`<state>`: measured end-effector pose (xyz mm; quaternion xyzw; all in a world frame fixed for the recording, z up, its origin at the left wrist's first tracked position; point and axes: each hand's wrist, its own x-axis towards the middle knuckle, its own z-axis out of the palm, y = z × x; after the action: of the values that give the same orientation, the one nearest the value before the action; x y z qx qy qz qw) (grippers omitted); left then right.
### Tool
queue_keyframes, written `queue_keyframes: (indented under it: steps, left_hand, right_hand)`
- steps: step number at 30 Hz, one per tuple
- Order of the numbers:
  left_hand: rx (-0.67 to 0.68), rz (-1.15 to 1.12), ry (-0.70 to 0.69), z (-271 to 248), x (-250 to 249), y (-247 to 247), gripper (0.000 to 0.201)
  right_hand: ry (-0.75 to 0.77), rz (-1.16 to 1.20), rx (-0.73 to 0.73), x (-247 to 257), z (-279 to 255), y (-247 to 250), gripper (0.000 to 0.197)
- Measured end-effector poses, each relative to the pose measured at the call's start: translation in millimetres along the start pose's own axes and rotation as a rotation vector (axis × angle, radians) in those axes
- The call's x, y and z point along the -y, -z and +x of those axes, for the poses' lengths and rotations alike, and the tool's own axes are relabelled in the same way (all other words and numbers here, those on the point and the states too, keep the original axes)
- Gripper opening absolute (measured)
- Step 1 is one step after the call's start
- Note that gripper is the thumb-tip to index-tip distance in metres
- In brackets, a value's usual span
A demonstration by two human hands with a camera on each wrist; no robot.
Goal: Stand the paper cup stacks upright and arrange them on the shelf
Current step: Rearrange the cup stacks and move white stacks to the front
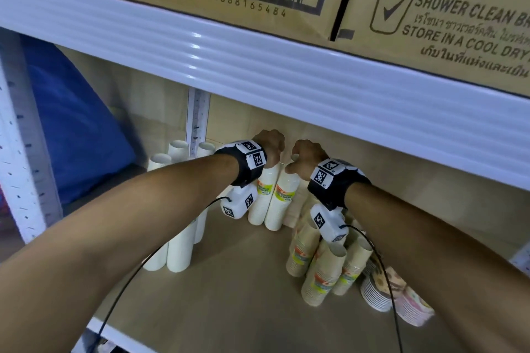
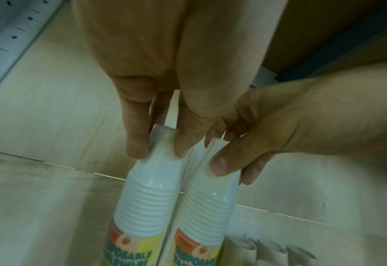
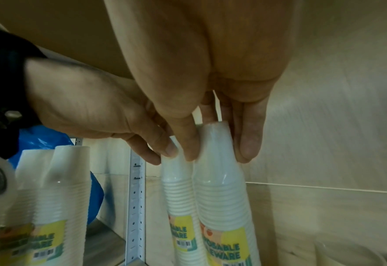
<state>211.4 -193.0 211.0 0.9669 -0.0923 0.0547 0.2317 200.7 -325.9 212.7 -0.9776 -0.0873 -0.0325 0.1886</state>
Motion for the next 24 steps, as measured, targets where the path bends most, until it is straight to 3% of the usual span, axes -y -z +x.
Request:
queue_keyframes:
  steps: [3, 14, 21, 24]
  left_hand:
    - [-0.012, -0.001, 0.024, 4.9, 0.9, -3.4, 0.031]
    - [-0.017, -0.038, 0.101, 7.1, -3.4, -5.9, 0.036]
    - [-0.078, -0.057, 0.043, 1.7, -4.3, 0.4, 0.027]
    - [-0.095, -0.052, 0.030, -2.7, -5.6, 7.7, 0.033]
  right_hand:
    - [-0.005, 0.035, 0.016, -0.9, 2.5, -1.0, 0.039]
    - [-0.052, -0.010, 0.013, -4.9, 13.4, -2.9, 0.036]
    - [-0.054, 0.009, -0.032, -4.0, 8.1, -0.2, 0.045]
    - [-0.040, -0.023, -0.044, -6.0, 3.1, 3.0, 0.054]
